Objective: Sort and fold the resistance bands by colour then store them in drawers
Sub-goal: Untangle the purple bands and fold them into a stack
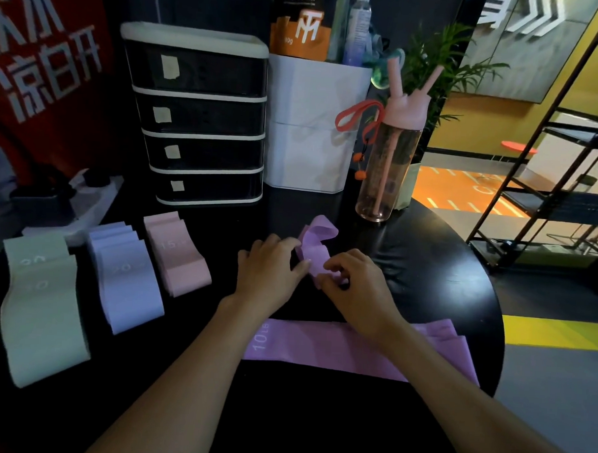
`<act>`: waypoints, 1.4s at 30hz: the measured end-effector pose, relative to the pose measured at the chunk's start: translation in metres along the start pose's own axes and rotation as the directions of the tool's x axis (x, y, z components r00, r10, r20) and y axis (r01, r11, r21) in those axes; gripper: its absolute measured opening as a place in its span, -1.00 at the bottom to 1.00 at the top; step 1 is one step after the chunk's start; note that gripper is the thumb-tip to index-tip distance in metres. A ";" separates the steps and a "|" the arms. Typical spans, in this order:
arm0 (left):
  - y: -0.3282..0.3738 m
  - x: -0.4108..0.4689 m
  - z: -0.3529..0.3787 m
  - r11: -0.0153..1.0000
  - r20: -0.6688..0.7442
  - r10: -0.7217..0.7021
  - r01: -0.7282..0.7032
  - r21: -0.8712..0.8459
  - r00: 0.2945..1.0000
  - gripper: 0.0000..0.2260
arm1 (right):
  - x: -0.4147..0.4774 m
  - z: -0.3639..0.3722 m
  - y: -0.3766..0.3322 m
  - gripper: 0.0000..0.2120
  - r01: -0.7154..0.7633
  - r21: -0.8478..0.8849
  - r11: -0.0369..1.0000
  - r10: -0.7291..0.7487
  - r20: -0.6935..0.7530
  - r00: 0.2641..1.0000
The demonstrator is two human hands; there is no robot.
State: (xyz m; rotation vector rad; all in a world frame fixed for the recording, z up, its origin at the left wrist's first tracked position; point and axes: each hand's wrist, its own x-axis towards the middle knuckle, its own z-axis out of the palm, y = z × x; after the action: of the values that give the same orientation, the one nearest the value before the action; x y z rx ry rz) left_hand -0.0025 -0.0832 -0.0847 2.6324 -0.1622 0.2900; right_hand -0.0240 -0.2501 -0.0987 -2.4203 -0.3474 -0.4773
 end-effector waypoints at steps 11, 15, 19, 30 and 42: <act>0.002 -0.001 0.000 0.954 -0.099 0.047 -0.074 -0.289 0.994 -0.94 | 0.001 -0.002 -0.002 -0.86 -0.006 0.033 0.999 0.009 -0.090 0.996; 0.006 -0.001 -0.006 0.890 -0.177 0.094 -0.163 -0.426 0.980 -0.92 | 0.002 -0.009 -0.005 -0.71 -0.042 0.104 0.994 0.054 -0.121 0.991; 0.018 -0.007 -0.024 0.815 -0.241 0.138 -0.249 -0.524 0.960 -0.91 | 0.012 -0.034 -0.019 -0.51 -0.096 0.303 0.948 0.129 -0.091 0.988; 0.048 -0.019 -0.118 0.691 -0.380 0.135 -0.361 -0.626 0.915 -0.93 | 0.031 -0.107 -0.095 -0.92 0.081 0.336 0.938 -0.058 -0.080 0.995; 0.069 -0.040 -0.175 0.505 -0.354 0.059 -0.334 -0.796 0.933 -0.88 | 0.015 -0.149 -0.133 -0.90 -0.010 0.524 0.852 -0.033 0.073 0.997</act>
State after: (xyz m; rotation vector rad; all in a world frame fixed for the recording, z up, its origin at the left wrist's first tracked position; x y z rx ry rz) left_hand -0.0836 -0.0571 0.0879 1.5447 -0.4019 0.5102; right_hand -0.0958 -0.2415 0.0881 -1.9032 -0.4601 -0.2456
